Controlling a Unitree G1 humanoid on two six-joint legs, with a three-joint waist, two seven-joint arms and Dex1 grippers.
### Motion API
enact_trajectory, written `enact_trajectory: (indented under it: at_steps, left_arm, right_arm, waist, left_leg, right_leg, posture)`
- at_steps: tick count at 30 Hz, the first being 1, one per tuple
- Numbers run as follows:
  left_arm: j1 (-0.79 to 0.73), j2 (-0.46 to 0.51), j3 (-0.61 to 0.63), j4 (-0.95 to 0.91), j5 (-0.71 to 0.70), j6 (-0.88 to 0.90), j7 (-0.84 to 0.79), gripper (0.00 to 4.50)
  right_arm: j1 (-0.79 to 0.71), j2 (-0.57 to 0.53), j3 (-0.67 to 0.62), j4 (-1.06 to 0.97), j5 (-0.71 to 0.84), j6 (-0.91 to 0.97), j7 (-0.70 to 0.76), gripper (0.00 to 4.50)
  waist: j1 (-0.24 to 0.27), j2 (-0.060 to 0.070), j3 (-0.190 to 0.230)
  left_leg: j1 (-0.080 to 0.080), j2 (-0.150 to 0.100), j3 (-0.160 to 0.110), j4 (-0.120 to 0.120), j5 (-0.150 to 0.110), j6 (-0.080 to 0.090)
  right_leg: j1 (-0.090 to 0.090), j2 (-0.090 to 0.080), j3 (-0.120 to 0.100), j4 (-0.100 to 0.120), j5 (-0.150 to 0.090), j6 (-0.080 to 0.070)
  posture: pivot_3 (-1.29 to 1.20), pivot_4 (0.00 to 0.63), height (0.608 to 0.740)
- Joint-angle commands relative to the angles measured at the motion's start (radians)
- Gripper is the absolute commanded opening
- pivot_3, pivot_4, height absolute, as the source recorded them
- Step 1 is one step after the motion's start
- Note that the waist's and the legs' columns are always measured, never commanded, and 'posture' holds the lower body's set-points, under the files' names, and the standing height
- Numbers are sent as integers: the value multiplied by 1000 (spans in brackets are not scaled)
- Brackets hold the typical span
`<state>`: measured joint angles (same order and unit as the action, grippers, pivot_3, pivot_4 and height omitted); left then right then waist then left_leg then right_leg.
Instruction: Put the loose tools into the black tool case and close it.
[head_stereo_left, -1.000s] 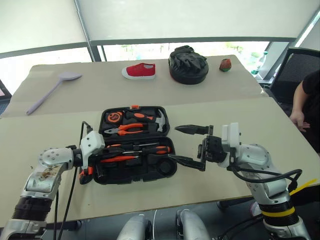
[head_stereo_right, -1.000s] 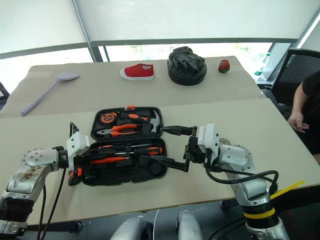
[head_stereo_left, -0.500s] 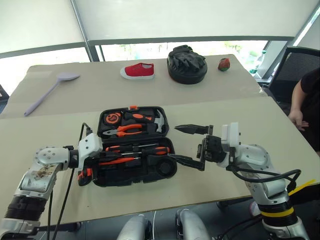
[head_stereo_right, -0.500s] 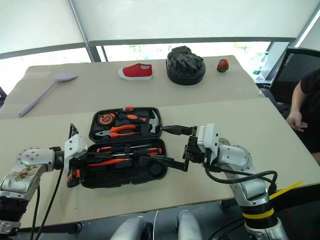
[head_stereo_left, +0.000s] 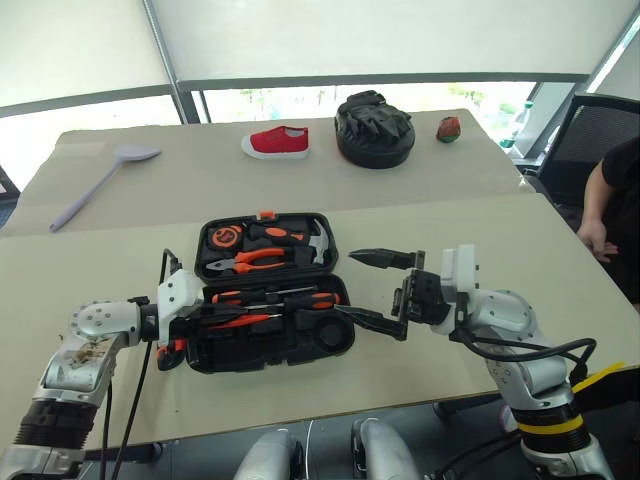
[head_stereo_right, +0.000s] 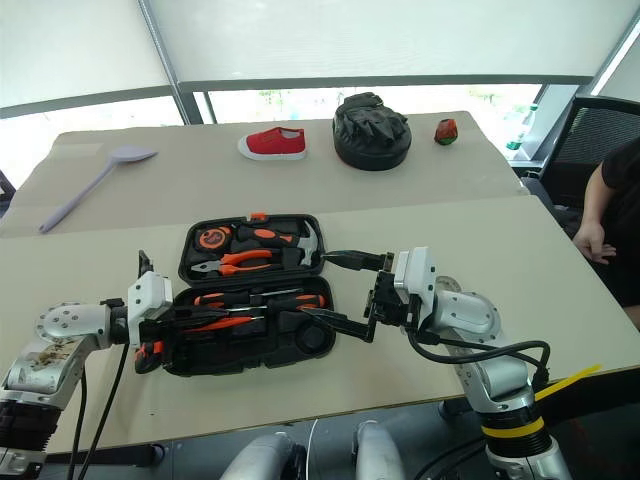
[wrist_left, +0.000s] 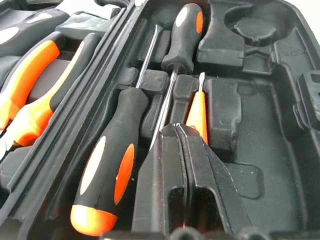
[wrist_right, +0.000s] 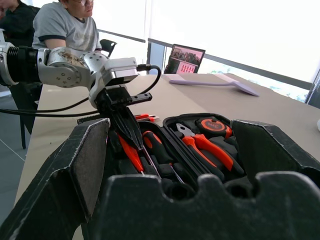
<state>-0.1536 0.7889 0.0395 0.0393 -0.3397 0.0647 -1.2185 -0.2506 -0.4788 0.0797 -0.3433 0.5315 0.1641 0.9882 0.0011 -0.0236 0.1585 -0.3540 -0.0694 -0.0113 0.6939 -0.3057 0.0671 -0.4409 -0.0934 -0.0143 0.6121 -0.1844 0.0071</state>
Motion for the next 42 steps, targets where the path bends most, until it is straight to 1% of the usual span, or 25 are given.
enact_trajectory:
  at_steps: [1, 4, 6, 9, 11, 13, 14, 17, 18, 19, 20, 22, 23, 25, 28, 30, 34, 37, 40, 41, 42]
  left_arm:
    - [25, 14, -19, 2, 42, -51, -14, 54]
    - [38, 16, -36, 23, 78, -89, -11, 54]
    - [39, -2, -36, 48, 87, -87, 21, 54]
    - [39, -25, -12, 46, 56, -70, 51, 54]
    - [59, -18, 6, 22, 22, -55, 34, 54]
    - [81, -3, 20, 12, 17, -74, 25, 54]
    - [98, -2, 52, -4, -13, -68, 27, 54]
    - [185, -6, 226, -83, -165, 29, 75, 54]
    - [235, -10, 299, -106, -197, 45, 98, 290]
    - [284, -16, 364, -121, -211, 45, 119, 583]
    - [330, -27, 423, -129, -217, 40, 145, 787]
    - [401, -50, 515, -136, -228, 42, 193, 1471]
    - [458, -70, 585, -122, -229, 39, 221, 1927]
    - [554, -106, 697, -90, -226, 32, 266, 2594]
    - [646, -150, 808, -41, -226, 28, 320, 3763]
    - [680, -164, 842, -22, -218, 22, 342, 4469]
    - [772, -212, 881, -1, -215, 30, 360, 4469]
    - [770, -222, 850, -108, -239, 95, 411, 4469]
    - [756, -191, 788, -300, -312, 326, 527, 4469]
    - [755, -178, 771, -363, -347, 405, 559, 4469]
    - [742, -173, 752, -424, -375, 449, 584, 4469]
  right_arm:
    - [-4, 3, -7, -19, 4, -10, -2, 4500]
    - [-4, 4, -7, -17, 2, -11, -2, 4500]
    - [-4, 6, -6, -14, 1, -12, -3, 4500]
    - [-5, 7, -6, -12, 2, -13, -2, 4500]
    - [-4, 4, -9, -9, 4, -14, 2, 4500]
    - [-2, 1, -13, -5, 5, -16, 8, 4500]
    - [0, -2, -17, -4, 7, -18, 12, 4500]
    - [16, -27, -46, 5, 15, -35, 44, 4500]
    - [25, -44, -59, 16, 12, -53, 67, 4500]
    - [37, -59, -70, 24, 12, -64, 88, 4500]
    - [48, -72, -81, 32, 11, -79, 104, 4500]
    - [67, -86, -93, 41, 7, -105, 125, 4500]
    - [79, -92, -102, 53, -5, -137, 137, 4500]
    - [97, -99, -117, 75, -26, -188, 151, 4500]
    - [116, -101, -123, 100, -53, -250, 163, 4500]
    - [124, -99, -121, 108, -54, -269, 171, 4500]
    - [133, -98, -114, 117, -33, -276, 191, 4500]
    - [125, -95, -115, 105, 5, -246, 197, 4500]
    - [102, -93, -100, 86, 14, -239, 202, 4500]
    - [92, -92, -96, 82, 17, -235, 201, 4500]
    - [83, -91, -92, 81, 20, -229, 201, 4500]
  waist:
    - [-1, 0, 0]
    - [0, 0, 0]
    - [1, 0, 0]
    - [2, 0, 0]
    - [2, 0, 0]
    - [-1, 0, 0]
    - [-2, 0, 0]
    - [-15, 1, 1]
    - [-17, 1, 1]
    - [-18, 1, 1]
    - [-17, 2, 1]
    - [-13, 2, 2]
    - [-12, 2, 2]
    - [-12, 2, 2]
    - [-12, 2, 2]
    - [-7, 1, 2]
    - [8, 1, 3]
    - [16, -1, 4]
    - [25, -2, 4]
    - [24, -2, 4]
    - [22, -3, 4]
  left_leg:
    - [0, 0, 0, 0, 0, 0]
    - [0, 0, 0, 0, 0, 0]
    - [1, 0, 0, 0, 0, 0]
    - [1, 0, 0, 0, -1, 1]
    - [1, 0, 0, 0, -2, 3]
    - [1, 1, 0, 0, -2, 3]
    - [2, 1, 0, 0, -1, 3]
    - [1, 4, 0, 0, -1, 2]
    - [1, 5, 0, 0, -1, 2]
    - [1, 5, 0, 0, -1, 2]
    - [1, 6, 0, 0, -2, 1]
    - [1, 7, 0, 0, -3, 0]
    - [1, 7, 0, 0, -3, 0]
    - [1, 7, 1, 0, -5, 2]
    - [1, 7, 2, 0, -7, 3]
    - [2, 7, 3, 0, -7, 3]
    - [2, 9, 3, 2, -6, 2]
    - [2, 10, 5, 2, -6, 2]
    - [2, 13, 5, 3, -6, 0]
    - [2, 13, 5, 4, -8, -5]
    - [2, 13, 5, 5, -9, -7]
  right_leg:
    - [0, 0, 0, 0, 0, 0]
    - [0, 0, 0, 0, 0, 0]
    - [0, 0, 0, 0, 0, 0]
    - [1, 0, 0, 0, 0, 0]
    - [1, 0, 0, 1, 0, 0]
    - [1, 0, 0, 1, 0, 0]
    - [1, 0, 0, 1, 0, -1]
    - [0, 1, 1, 1, 1, -2]
    - [0, 2, 1, 0, 1, -2]
    - [0, 3, 1, 0, 1, -2]
    - [0, 3, 1, -1, 1, -3]
    - [0, 3, 0, -1, 1, -3]
    - [0, 3, 0, -2, 1, -3]
    - [1, 3, 1, -2, 1, -3]
    - [2, 3, 0, -3, 0, -3]
    - [2, 2, 0, -3, 0, -3]
    - [3, 2, 0, -3, 0, -2]
    - [4, 1, 0, -4, -2, 2]
    - [3, 1, -2, -4, -3, 2]
    - [4, 1, -2, -3, -3, 3]
    - [4, 1, -1, -3, -3, 3]
  posture:
    - [0, 150, 740]
    - [0, 150, 740]
    - [0, 150, 740]
    - [0, 150, 740]
    - [0, 150, 740]
    - [0, 150, 740]
    - [0, 150, 740]
    - [0, 150, 740]
    - [0, 150, 740]
    - [0, 150, 740]
    - [0, 150, 740]
    - [0, 150, 740]
    - [0, 150, 740]
    - [0, 150, 740]
    - [0, 150, 740]
    - [0, 150, 740]
    - [0, 150, 740]
    - [0, 150, 740]
    - [0, 150, 740]
    - [0, 150, 740]
    - [0, 150, 740]
